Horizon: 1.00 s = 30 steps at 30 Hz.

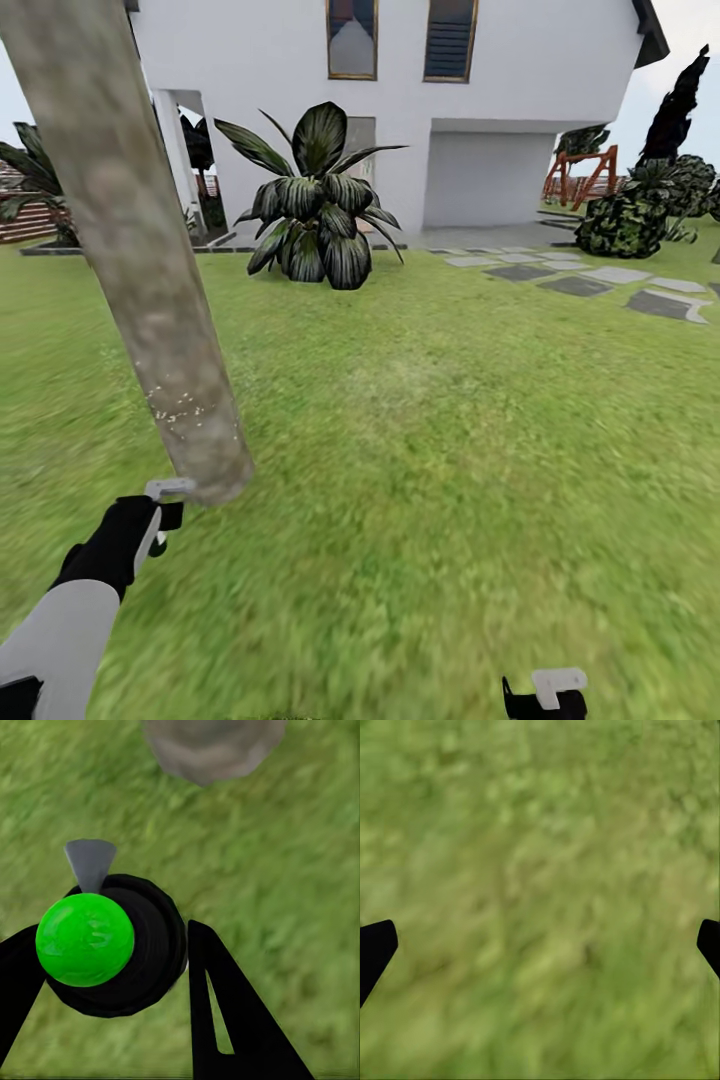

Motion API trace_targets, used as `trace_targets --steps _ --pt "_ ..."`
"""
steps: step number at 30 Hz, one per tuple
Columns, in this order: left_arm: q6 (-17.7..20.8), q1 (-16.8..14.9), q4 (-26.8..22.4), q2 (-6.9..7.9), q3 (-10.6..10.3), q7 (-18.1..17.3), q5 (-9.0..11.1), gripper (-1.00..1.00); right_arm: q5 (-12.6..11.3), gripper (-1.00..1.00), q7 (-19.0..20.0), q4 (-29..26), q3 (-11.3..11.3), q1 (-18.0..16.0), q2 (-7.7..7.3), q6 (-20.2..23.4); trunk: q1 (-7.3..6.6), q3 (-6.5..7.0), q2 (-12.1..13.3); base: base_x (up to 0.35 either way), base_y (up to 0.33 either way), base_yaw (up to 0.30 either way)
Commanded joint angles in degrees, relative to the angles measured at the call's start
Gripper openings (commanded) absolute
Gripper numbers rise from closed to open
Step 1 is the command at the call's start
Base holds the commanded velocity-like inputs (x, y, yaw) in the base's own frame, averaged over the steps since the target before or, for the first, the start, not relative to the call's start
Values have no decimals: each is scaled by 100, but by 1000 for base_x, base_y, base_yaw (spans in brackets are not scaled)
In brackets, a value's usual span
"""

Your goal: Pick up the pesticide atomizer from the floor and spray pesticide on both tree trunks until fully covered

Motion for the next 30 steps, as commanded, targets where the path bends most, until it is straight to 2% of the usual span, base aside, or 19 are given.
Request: trace_targets --steps 1,9,12,17,25,30 --pt "14 -4 2 -11 2 -33 18 -100 -2 100 0 -2 1 1 1 0 0 0 0 0 0 276" --pt "129 2 -50 -56 -29 -70 31 -100 -6 100 -8 -6 -3 -2 -29 0 0 0 0 30 0 76" --pt "356 2 -57 -114 -33 -68 18 -100 0 100 -9 -9 -1 -2 -44 0 0 0 0 272 0 1" --pt "382 2 -53 -191 -32 -45 8 -100 -3 100 -8 -9 -5 -1 -46 0 0 0 0 329 -26 0" --pt "383 2 -61 -248 -65 -35 7 -100 -6 100 -5 -9 1 -2 -22 0 0 0 0 168 -202 7" --pt "383 0 -73 -274 -75 -27 6 -100 -6 100 -14 -9 1 -1 -19 -4 0 0 0 4 -271 215"
